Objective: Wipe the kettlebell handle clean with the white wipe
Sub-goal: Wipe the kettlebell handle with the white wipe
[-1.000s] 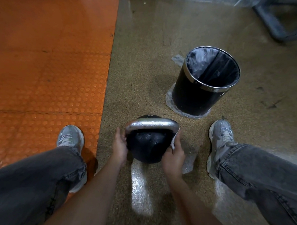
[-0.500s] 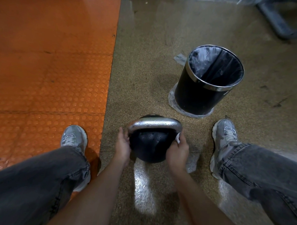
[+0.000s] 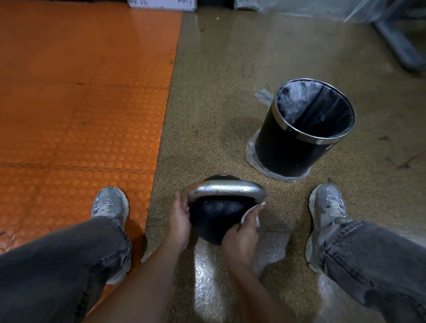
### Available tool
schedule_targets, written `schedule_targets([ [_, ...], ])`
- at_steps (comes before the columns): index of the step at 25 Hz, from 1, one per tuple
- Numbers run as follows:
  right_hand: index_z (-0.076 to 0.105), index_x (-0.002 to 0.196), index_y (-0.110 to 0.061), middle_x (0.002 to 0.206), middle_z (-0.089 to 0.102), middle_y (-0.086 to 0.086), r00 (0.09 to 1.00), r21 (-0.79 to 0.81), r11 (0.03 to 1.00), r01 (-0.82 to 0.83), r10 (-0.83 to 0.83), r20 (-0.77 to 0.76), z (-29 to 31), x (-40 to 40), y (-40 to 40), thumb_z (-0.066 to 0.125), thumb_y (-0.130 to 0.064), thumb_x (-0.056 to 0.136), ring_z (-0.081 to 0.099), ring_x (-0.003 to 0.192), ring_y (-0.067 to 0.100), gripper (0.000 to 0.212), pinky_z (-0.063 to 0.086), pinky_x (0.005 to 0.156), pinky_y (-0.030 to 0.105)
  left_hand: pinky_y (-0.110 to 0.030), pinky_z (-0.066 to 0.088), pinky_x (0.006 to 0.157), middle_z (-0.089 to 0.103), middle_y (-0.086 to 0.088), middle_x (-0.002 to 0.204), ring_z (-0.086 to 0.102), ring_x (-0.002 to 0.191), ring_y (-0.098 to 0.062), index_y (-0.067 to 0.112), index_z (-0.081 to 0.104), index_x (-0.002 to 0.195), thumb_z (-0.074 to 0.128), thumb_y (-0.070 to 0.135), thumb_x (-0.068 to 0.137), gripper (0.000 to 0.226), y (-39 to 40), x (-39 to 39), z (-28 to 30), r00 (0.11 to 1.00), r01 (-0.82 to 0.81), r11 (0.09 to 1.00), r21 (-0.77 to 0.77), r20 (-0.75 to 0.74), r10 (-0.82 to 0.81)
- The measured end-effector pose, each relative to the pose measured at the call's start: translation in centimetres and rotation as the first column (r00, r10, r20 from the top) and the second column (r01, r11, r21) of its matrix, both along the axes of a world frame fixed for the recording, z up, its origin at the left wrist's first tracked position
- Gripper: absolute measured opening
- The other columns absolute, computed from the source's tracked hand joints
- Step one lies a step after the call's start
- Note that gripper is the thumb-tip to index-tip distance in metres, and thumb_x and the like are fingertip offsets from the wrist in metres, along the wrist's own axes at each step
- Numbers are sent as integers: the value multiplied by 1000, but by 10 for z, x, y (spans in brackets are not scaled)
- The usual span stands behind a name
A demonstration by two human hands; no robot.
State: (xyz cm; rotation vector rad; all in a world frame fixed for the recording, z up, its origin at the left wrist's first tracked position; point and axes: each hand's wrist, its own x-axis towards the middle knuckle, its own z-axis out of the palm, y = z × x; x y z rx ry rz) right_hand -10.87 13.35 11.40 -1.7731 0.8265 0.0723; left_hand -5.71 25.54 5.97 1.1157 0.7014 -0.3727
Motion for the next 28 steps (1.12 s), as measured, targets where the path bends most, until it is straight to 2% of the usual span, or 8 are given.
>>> schedule_targets([
  [4,-13,163,-32,133,59,12,996,-25,997,78,-79,-32,0,13,2,35,-4,105,60,120,28,80,46,104,40,-26,42,83,57,-6,138,54,116,-15,17,48,144,18,60,100,68,1,0,1,1000,7,1000,-20,0,-7],
  [6,-21,160,-33,109,56,4,999,-37,998,47,-48,-25,7,7,6,38,-3,105,58,97,21,86,47,91,34,-30,43,88,57,-8,139,54,121,-18,16,49,143,20,61,100,69,0,1,0,1000,-9,1000,-29,-3,9],
  [8,-27,158,-35,96,58,0,1000,-40,999,21,-22,-14,12,3,5,39,-1,103,60,86,19,92,53,87,38,-35,41,96,55,-10,141,51,129,-23,15,47,144,21,60,100,68,0,2,0,1000,-23,999,-39,-8,23],
  [11,-26,159,-32,83,60,-1,995,-35,995,98,-99,-27,11,18,2,39,0,103,62,76,13,92,57,83,42,-33,41,94,54,-10,141,50,129,-23,17,45,146,20,57,101,65,-1,2,1,1000,-26,999,-42,-6,26],
  [14,-24,159,-32,78,52,-10,995,-31,996,88,-89,-36,19,13,11,39,1,103,53,70,5,91,49,79,35,-31,41,93,54,-4,140,50,124,-19,20,42,147,19,55,103,61,-2,1,-2,1000,-13,1000,-10,16,13],
  [20,-24,159,-32,80,58,-3,990,-14,990,137,-137,-13,16,16,12,39,1,101,64,78,20,92,55,80,39,-30,33,95,52,-4,142,49,119,-14,18,44,146,16,56,102,64,-1,1,-5,1000,-10,1000,-13,4,10],
  [25,-26,158,-32,77,53,-8,997,-3,997,75,-75,-20,19,8,12,38,1,103,54,71,2,91,48,78,35,-29,36,94,54,-2,140,48,128,-15,17,46,144,18,58,101,66,-1,1,-2,1000,-8,1000,-18,4,8],
  [28,-23,160,-29,77,54,-9,990,3,990,138,-138,-12,19,18,7,38,3,102,60,74,10,90,46,79,32,-29,39,90,53,-8,143,49,128,-19,17,46,146,18,60,100,68,0,2,-2,1000,-11,999,-34,-10,11],
])
